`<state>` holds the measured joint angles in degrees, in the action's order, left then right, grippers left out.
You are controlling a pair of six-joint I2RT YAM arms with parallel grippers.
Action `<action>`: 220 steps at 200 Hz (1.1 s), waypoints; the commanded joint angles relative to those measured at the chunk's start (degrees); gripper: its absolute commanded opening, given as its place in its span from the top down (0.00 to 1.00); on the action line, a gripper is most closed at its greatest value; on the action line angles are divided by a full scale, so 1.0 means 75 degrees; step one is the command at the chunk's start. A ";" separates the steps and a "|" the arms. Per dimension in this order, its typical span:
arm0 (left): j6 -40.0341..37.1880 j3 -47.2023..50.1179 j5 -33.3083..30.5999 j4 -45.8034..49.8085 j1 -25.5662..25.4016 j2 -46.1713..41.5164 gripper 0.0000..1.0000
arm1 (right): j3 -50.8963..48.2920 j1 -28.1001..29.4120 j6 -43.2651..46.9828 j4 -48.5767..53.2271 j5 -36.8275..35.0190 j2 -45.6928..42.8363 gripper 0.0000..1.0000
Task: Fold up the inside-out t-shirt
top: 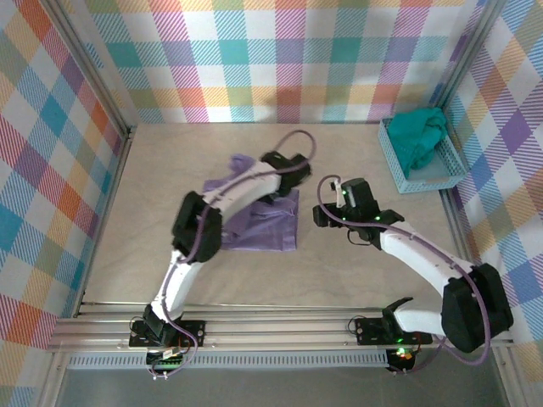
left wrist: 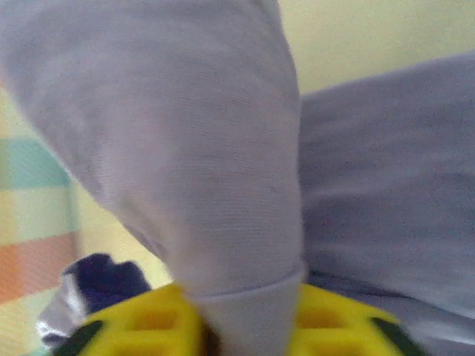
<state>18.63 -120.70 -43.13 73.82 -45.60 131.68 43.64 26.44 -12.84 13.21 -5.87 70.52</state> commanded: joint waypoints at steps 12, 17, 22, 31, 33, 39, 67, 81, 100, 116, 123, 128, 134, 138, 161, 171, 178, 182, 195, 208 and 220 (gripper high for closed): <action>0.0027 -0.2050 0.2043 0.0588 -0.0686 0.1090 0.44 | -0.0304 -0.0161 -0.0024 0.0187 -0.0729 -0.0589 0.18; 0.0001 -0.2106 0.2174 0.0492 -0.0693 0.0989 0.42 | -0.0360 -0.0163 -0.0072 0.0168 -0.0805 -0.0657 0.18; -0.0016 -0.1997 0.2245 0.0314 -0.0687 0.0775 0.41 | -0.0412 -0.0161 -0.0112 0.0105 -0.0839 -0.0718 0.18; -0.0105 -0.1403 0.2329 -0.0166 -0.0664 0.0185 0.38 | -0.0524 -0.0159 -0.0170 -0.0021 -0.0819 -0.0785 0.17; -0.0114 -0.1253 0.2356 -0.0281 -0.0648 0.0030 0.37 | -0.0531 -0.0161 -0.0191 -0.0040 -0.0805 -0.0797 0.18; -0.0106 -0.0517 0.2439 -0.0650 -0.0589 -0.0507 0.36 | -0.0566 -0.0161 -0.0257 -0.0091 -0.0774 -0.0801 0.18; 0.0267 0.2806 0.3824 -0.2730 0.0393 -0.3178 0.31 | -0.0805 -0.0162 -0.0466 -0.0674 -0.0526 -0.0779 0.19; 0.0507 0.4384 0.4496 -0.3585 0.1218 -0.4204 0.27 | -0.0780 -0.0151 -0.0507 -0.0923 -0.0255 -0.0653 0.19; 0.0757 0.5815 0.6134 -0.4730 0.2466 -0.4741 0.26 | -0.0675 -0.0138 -0.0559 -0.1090 0.0042 -0.0396 0.19; 0.0707 0.6157 0.6915 -0.5408 0.2916 -0.4615 0.26 | -0.0578 -0.0125 -0.0524 -0.1108 0.0063 -0.0313 0.19; 0.0624 0.6112 0.7026 -0.5512 0.2969 -0.4408 0.26 | -0.0536 -0.0123 -0.0488 -0.1077 0.0058 -0.0303 0.19; 0.0549 0.6023 0.7062 -0.5535 0.2975 -0.4243 0.26 | -0.0491 -0.0126 -0.0452 -0.1056 0.0056 -0.0307 0.19; 0.0470 0.5900 0.7014 -0.5524 0.2975 -0.4005 0.26 | -0.0438 -0.0126 -0.0406 -0.1016 0.0090 -0.0295 0.19; 0.0409 0.5815 0.6960 -0.5510 0.2975 -0.3854 0.25 | -0.0409 -0.0126 -0.0388 -0.0984 0.0094 -0.0287 0.19; 0.0093 0.5394 0.6577 -0.5484 0.2975 -0.3037 0.26 | -0.0302 -0.0126 -0.0390 -0.0845 0.0212 -0.0274 0.19; -0.0013 0.5322 0.6632 -0.5450 0.2969 -0.2869 0.31 | -0.0296 -0.0126 -0.0426 -0.0792 0.0275 -0.0296 0.19; -0.0049 0.5402 0.6691 -0.5566 0.2925 -0.2917 0.35 | -0.0299 -0.0126 -0.0441 -0.0729 0.0290 -0.0325 0.19; -0.0036 0.5490 0.6663 -0.5652 0.2890 -0.2993 0.37 | -0.0307 -0.0126 -0.0444 -0.0700 0.0287 -0.0338 0.19; -0.0013 0.5784 0.6608 -0.5917 0.2715 -0.3330 0.49 | -0.0345 -0.0120 -0.0437 -0.0617 0.0242 -0.0397 0.19; 0.0011 0.6057 0.6548 -0.6086 0.2466 -0.3681 0.60 | -0.0365 -0.0126 -0.0358 -0.0535 0.0154 -0.0446 0.19; -0.0006 0.6228 0.6547 -0.6064 0.2173 -0.3923 0.70 | -0.0334 -0.0127 -0.0254 -0.0430 0.0022 -0.0473 0.18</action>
<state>19.27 -76.40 5.26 30.83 -25.04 108.38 39.92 25.21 -15.81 8.16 -5.10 68.18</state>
